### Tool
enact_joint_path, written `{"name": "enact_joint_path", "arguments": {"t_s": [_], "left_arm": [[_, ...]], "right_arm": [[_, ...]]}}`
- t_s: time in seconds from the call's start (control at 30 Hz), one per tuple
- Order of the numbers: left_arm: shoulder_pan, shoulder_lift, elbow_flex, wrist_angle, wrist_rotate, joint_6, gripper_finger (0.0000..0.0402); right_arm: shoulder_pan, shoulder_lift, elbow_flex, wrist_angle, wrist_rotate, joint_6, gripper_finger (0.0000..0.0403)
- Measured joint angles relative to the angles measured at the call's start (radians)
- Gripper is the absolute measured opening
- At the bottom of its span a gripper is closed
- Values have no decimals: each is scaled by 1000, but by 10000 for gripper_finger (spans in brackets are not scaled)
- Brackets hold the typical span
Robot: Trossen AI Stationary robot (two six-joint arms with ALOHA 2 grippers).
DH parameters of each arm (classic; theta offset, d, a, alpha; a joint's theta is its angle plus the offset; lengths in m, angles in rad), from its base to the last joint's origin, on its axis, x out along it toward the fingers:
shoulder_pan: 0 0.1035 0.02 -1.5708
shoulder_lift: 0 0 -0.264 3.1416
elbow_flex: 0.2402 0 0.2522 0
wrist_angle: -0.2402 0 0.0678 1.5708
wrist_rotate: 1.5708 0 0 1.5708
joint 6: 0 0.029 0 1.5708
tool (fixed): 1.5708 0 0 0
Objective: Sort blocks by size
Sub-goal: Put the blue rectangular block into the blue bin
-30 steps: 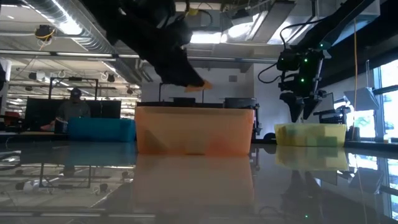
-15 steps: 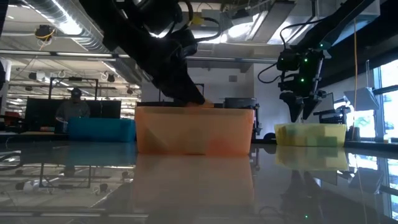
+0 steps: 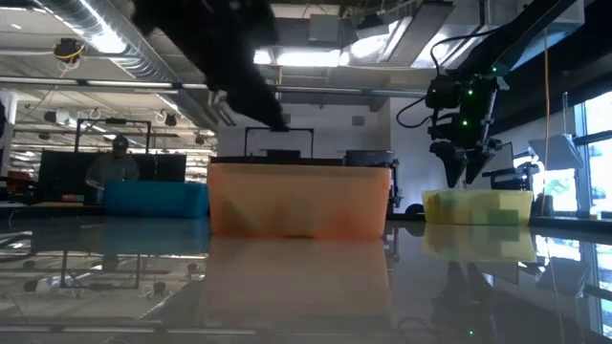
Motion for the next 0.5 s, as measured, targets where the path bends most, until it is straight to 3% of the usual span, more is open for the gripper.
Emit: {"name": "enact_joint_path", "arguments": {"t_s": [0.2,0.5], "left_arm": [[-114,-87,3,-237,-17,-67,246],[-333,-88,3,-483,-29,-427,247]], "right_arm": [[0,0,0,-1,-20,-1,303],[0,0,0,1,-26,-3,303]]}}
